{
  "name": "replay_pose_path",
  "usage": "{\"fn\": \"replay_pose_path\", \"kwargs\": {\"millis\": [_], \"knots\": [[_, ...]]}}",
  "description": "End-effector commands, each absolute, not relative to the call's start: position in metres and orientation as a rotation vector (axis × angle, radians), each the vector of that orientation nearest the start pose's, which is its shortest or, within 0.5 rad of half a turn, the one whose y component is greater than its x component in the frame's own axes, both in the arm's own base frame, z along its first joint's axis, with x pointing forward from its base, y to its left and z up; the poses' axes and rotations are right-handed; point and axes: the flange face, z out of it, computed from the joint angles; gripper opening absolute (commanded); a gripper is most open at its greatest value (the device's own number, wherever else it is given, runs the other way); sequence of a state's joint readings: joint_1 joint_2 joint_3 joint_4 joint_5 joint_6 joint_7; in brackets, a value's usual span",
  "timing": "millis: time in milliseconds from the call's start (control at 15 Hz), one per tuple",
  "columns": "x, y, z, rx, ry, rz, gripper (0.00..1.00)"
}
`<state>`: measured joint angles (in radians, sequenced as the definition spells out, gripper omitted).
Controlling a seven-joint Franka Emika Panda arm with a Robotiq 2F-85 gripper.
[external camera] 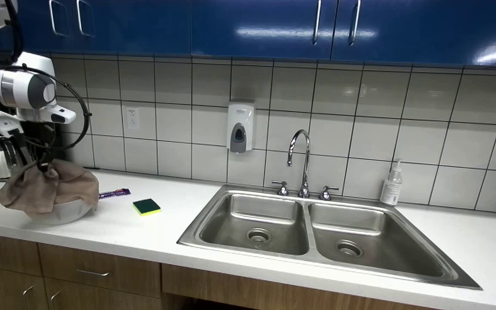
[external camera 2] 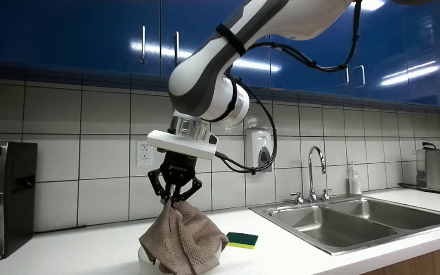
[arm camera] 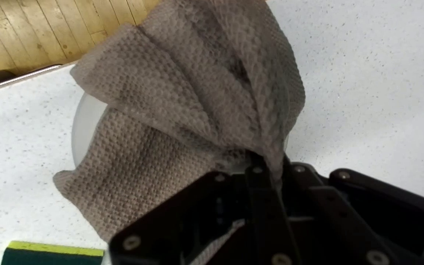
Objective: Put the towel in the bowl.
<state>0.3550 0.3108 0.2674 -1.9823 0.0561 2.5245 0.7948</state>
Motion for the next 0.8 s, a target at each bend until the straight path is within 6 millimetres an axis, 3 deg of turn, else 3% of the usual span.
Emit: {"fn": "replay_pose_path", "kwargs": {"millis": [0, 67, 133, 267, 733], "knots": [[0.529, 0.365, 0.335, -2.866, 0.333, -0.18, 0.02], [0.531, 0.364, 0.333, -2.865, 0.339, -0.18, 0.02], [0.532, 0.363, 0.333, -2.864, 0.344, -0.18, 0.33], [0.533, 0.359, 0.332, -2.864, 0.351, -0.18, 0.4], [0.534, 0.349, 0.332, -2.869, 0.37, -0.178, 0.92]]}}
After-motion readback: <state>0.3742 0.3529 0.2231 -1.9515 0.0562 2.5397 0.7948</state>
